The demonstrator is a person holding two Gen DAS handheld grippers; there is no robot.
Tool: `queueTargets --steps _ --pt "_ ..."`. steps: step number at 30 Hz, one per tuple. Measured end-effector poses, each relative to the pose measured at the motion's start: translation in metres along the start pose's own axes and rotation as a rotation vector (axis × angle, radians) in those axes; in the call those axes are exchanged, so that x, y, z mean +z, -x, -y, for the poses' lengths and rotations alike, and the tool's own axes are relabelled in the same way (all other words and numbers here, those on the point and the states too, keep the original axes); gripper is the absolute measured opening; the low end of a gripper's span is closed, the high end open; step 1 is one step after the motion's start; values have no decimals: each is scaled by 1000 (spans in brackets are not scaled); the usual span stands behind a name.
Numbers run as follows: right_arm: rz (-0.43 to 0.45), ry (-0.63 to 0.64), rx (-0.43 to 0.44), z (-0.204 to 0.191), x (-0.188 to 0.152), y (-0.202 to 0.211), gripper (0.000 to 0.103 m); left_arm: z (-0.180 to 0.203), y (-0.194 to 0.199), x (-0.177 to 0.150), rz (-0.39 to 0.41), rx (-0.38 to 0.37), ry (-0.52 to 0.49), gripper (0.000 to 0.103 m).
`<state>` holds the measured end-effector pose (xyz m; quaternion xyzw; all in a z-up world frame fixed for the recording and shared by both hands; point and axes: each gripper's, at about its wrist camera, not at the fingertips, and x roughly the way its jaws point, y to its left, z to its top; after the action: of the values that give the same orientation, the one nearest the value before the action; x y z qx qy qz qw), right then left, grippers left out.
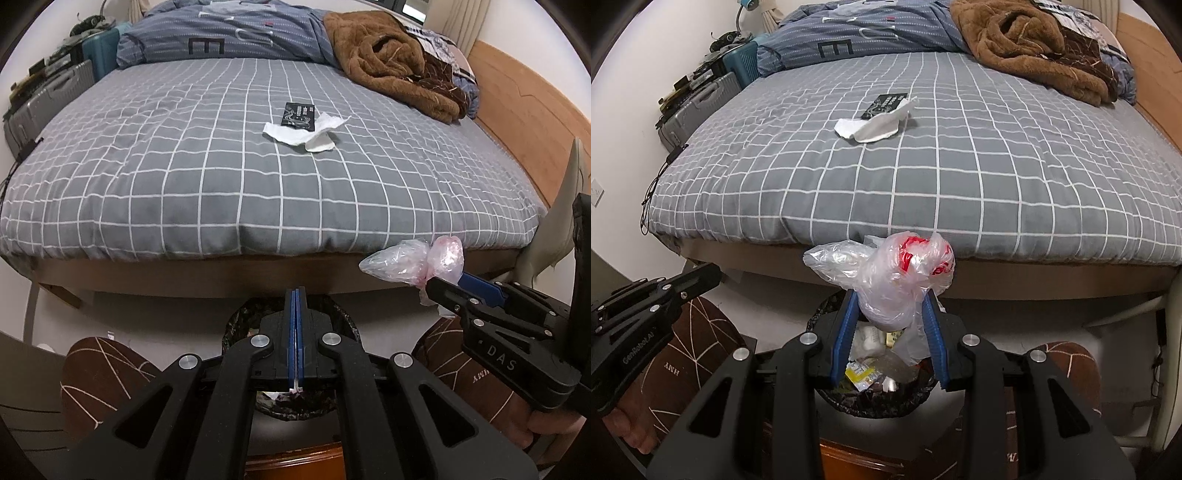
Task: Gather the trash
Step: 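Open the right tool over the bin while the left tool releases the white packaging bag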
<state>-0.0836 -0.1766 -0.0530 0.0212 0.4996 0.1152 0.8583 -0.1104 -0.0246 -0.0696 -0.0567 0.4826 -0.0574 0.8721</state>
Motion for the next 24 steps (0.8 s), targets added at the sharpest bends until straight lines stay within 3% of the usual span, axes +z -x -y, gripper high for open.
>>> queueTargets --steps 8,19,24 --pt "-43 3 7 1 -17 -13 34 -6 -16 -17 -39 -2 8 0" --pt "-176 -32 18 8 -41 -78 34 -22 -77 -39 -125 -26 34 0" --pt "-211 -43 27 7 -39 -100 34 -38 -102 -38 -153 9 52 2"
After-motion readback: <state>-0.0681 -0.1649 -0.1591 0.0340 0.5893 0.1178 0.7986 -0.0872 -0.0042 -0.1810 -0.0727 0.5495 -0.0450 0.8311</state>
